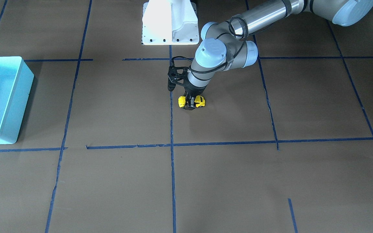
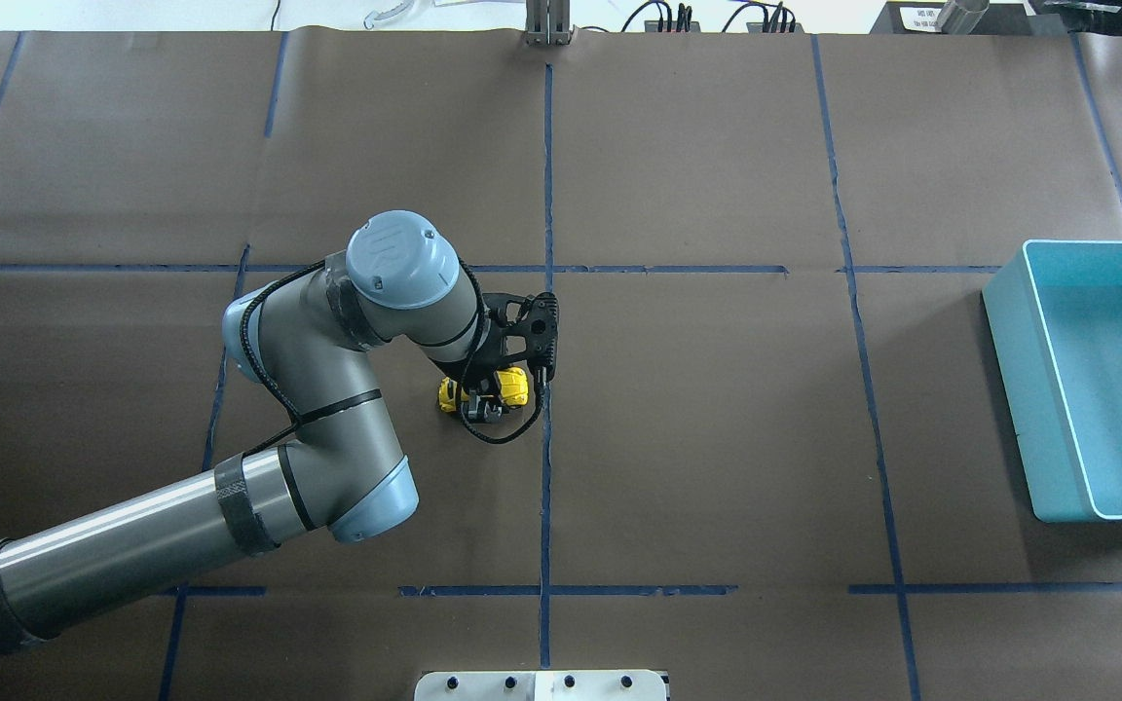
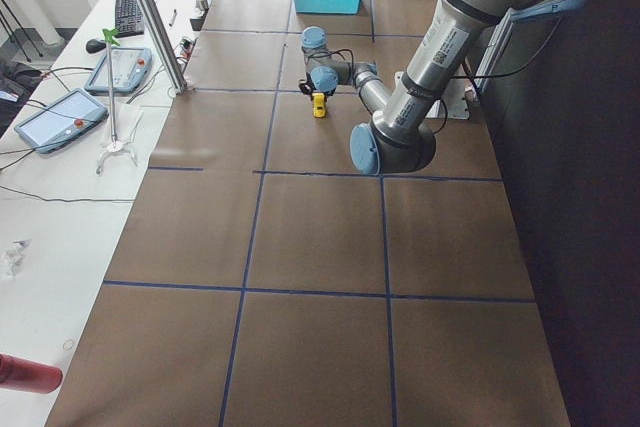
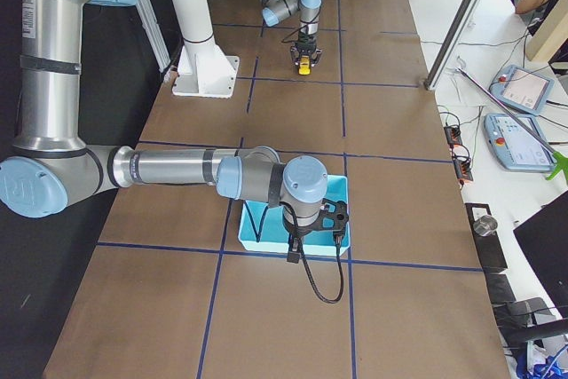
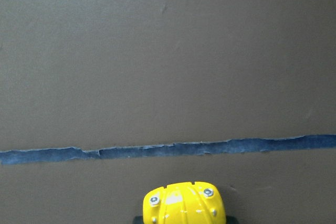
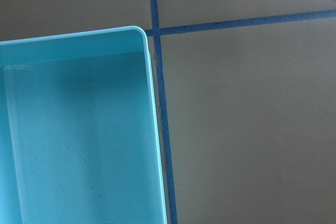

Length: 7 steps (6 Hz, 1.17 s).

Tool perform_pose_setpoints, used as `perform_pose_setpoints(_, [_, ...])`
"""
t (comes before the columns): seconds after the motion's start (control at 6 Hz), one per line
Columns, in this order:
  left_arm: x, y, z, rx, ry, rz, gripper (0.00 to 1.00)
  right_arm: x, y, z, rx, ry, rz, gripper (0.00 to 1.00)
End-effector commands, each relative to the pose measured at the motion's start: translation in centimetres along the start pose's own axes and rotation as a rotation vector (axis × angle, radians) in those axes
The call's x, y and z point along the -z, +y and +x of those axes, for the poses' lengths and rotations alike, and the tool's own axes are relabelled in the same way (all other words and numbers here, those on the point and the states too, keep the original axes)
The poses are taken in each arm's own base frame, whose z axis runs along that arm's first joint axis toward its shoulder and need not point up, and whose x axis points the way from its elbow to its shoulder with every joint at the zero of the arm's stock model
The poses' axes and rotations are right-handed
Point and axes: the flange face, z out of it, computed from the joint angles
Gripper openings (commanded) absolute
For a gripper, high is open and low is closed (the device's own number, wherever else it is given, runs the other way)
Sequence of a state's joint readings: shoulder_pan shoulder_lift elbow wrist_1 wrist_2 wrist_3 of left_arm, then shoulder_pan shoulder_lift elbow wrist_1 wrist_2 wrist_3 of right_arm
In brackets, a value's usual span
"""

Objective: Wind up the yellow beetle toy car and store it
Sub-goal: 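Drag the pressed car backward with the left gripper to wind it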

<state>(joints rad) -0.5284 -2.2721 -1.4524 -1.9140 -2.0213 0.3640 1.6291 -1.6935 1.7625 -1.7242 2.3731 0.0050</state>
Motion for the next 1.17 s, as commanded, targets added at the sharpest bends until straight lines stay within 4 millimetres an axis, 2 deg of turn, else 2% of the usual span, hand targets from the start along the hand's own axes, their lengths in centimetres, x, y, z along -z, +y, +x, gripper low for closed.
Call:
perform_pose_setpoints(0.0, [0.1,1.7,0.2,-0.023,-0.001,-0.009,0.08,0.0,0.0,0.0,-0.001,0.0,0.0,1.0])
perform_pose_setpoints(0.17, [0.0,2.0,0.3,-0.023,0.0,-0.011,0.08,0.0,0.0,0.0,-0.001,0.0,0.0,1.0])
perform_pose_setpoints(0.5, [0.4,3.8,0.8,-0.029,0.0,-0.015,0.08,0.0,0.0,0.0,-0.001,0.0,0.0,1.0])
perform_pose_setpoints(0.83, [0.9,5.6,0.5,-0.04,0.022,-0.014,0.08,0.0,0.0,0.0,-0.001,0.0,0.0,1.0])
perform_pose_setpoints(1.0, [0.9,5.8,0.6,-0.041,0.023,-0.015,0.08,-0.1,0.0,0.1,-0.002,0.0,-0.001,1.0])
